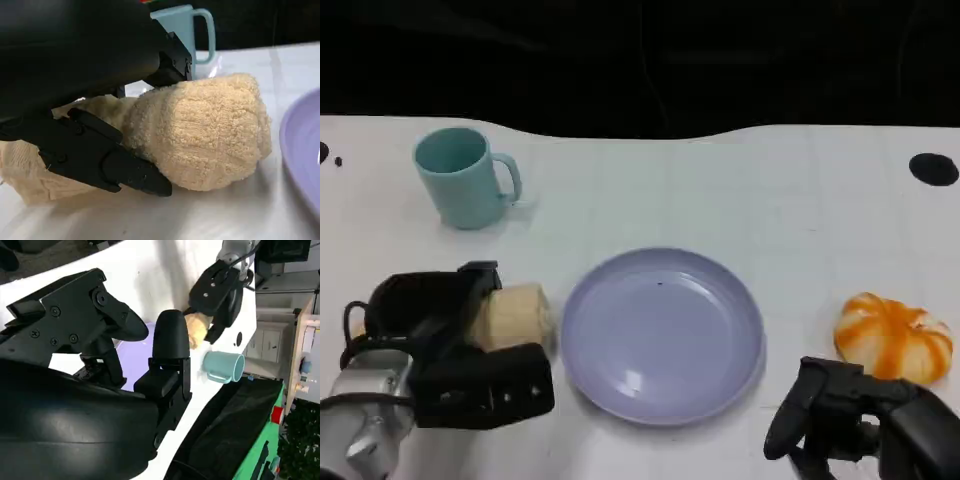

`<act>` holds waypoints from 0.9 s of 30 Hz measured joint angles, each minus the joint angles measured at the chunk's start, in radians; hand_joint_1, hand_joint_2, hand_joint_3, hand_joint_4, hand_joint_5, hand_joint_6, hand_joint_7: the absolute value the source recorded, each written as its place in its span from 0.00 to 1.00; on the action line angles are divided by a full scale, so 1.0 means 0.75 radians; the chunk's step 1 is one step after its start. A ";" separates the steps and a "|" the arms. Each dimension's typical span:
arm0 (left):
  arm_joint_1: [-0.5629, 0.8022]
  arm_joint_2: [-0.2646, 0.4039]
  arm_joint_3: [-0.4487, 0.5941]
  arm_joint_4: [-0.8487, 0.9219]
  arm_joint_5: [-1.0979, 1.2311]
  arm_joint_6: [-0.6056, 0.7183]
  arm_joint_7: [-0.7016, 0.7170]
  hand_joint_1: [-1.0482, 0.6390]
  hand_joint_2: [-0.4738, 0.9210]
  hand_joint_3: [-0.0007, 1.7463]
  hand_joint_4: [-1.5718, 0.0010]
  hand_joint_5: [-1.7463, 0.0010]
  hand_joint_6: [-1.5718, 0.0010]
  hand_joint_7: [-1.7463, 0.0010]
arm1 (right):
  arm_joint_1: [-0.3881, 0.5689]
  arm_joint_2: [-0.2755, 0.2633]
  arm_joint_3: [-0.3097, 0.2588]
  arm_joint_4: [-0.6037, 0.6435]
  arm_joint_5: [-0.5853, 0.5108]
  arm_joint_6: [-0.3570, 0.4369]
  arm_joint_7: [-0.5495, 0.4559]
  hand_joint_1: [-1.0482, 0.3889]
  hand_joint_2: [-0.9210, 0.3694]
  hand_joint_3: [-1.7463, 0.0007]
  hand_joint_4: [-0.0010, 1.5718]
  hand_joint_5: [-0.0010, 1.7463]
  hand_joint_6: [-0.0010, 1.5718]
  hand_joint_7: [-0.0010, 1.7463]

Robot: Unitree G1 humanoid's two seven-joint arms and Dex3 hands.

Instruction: Grasp the towel on the left side of the plate with the left hand and place it into the plate.

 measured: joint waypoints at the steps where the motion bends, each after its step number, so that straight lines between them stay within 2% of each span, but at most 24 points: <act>1: 0.011 0.000 0.020 -0.037 -0.008 0.008 0.005 0.49 1.00 0.09 0.48 0.00 0.66 0.00 | -0.001 0.000 0.000 0.000 0.000 0.000 0.000 0.66 0.28 0.37 0.48 0.95 0.44 0.77; 5: 0.058 -0.003 0.102 -0.204 -0.058 0.066 0.006 0.51 1.00 0.12 0.47 0.00 0.63 0.00 | -0.007 0.000 -0.001 0.000 0.000 0.001 0.000 0.66 0.28 0.38 0.49 0.96 0.44 0.77; 7: 0.084 -0.009 0.126 -0.284 -0.063 0.085 0.005 0.51 0.96 0.20 0.46 0.00 0.62 0.00 | -0.006 0.000 -0.001 -0.002 0.001 0.010 0.000 0.66 0.28 0.38 0.48 0.96 0.44 0.77; 8: 0.096 -0.012 0.132 -0.324 -0.063 0.095 0.003 0.51 0.90 0.31 0.45 0.00 0.61 0.00 | -0.005 0.000 -0.001 -0.003 0.002 0.014 0.000 0.66 0.28 0.38 0.48 0.96 0.44 0.77; 10: 0.117 -0.018 0.140 -0.396 -0.064 0.101 0.001 0.52 0.81 0.45 0.44 0.00 0.61 0.00 | -0.002 0.000 -0.001 -0.006 0.005 0.019 0.000 0.66 0.27 0.38 0.47 0.96 0.44 0.77; 12: 0.130 -0.024 0.141 -0.458 -0.063 0.097 -0.003 0.52 0.74 0.56 0.42 0.00 0.60 0.00 | 0.001 0.000 0.000 -0.009 0.006 0.022 0.000 0.67 0.27 0.38 0.47 0.97 0.44 0.77; 13: 0.131 -0.028 0.141 -0.492 -0.062 0.094 -0.004 0.53 0.71 0.59 0.42 0.00 0.59 0.00 | 0.002 0.000 0.000 -0.009 0.006 0.022 0.000 0.67 0.27 0.38 0.47 0.97 0.44 0.77; 21: 0.119 -0.088 0.121 -0.683 -0.077 0.065 -0.122 0.50 0.66 0.63 0.41 0.00 0.58 0.00 | -0.003 0.000 0.005 -0.009 0.004 0.022 -0.004 0.65 0.27 0.39 0.48 0.96 0.44 0.77; 27: 0.087 -0.159 0.031 -0.707 -0.041 0.070 -0.211 0.49 0.67 0.62 0.41 0.00 0.59 0.00 | -0.015 0.001 0.014 -0.009 -0.001 0.025 -0.012 0.64 0.28 0.39 0.48 0.96 0.44 0.77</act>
